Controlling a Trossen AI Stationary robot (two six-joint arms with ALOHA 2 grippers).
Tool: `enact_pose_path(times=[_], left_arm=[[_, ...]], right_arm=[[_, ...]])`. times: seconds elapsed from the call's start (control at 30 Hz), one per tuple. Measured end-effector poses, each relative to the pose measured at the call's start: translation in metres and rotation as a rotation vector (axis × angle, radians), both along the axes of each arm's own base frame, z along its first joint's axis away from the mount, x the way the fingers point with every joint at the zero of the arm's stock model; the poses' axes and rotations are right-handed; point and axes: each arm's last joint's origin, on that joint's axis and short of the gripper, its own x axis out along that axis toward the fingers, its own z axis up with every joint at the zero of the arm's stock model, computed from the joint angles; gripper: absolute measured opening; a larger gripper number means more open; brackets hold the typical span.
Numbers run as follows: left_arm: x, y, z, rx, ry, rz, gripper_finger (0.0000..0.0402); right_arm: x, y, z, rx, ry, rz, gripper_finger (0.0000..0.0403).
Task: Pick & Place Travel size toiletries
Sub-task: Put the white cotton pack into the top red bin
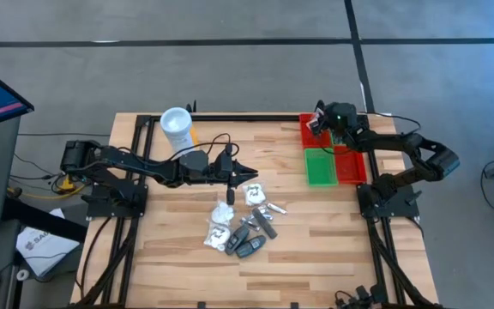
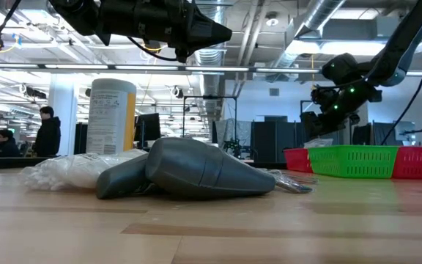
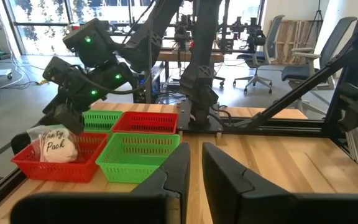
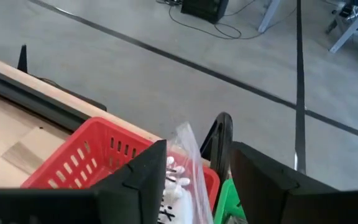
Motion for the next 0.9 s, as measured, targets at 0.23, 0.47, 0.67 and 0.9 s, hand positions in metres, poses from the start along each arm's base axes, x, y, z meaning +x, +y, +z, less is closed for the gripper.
enact_pose_path(times=[0.23,0.47,0.67,0.9], left_arm=[[0.000,0.000,0.000,0.000,0.000,-0.001,0.0035],[0.000,0.000,0.000,-0.003,0.004,-0.001,0.0035],[0.000,-0.001,-0.004,-0.021,0.040,-0.007,0.0035],[-0.002,-0.008,-0.013,-0.086,0.128,-0.018,0.0035]], right_arm=[[0.018,0.016,0.009,-0.022,-0.057,0.084,0.0165],[0.037,0.053,0.030,0.006,-0.160,0.285,0.0163],[0.052,0.092,0.039,0.053,-0.184,0.473,0.0164],[0.070,0.131,0.038,0.093,-0.175,0.667,0.0157]])
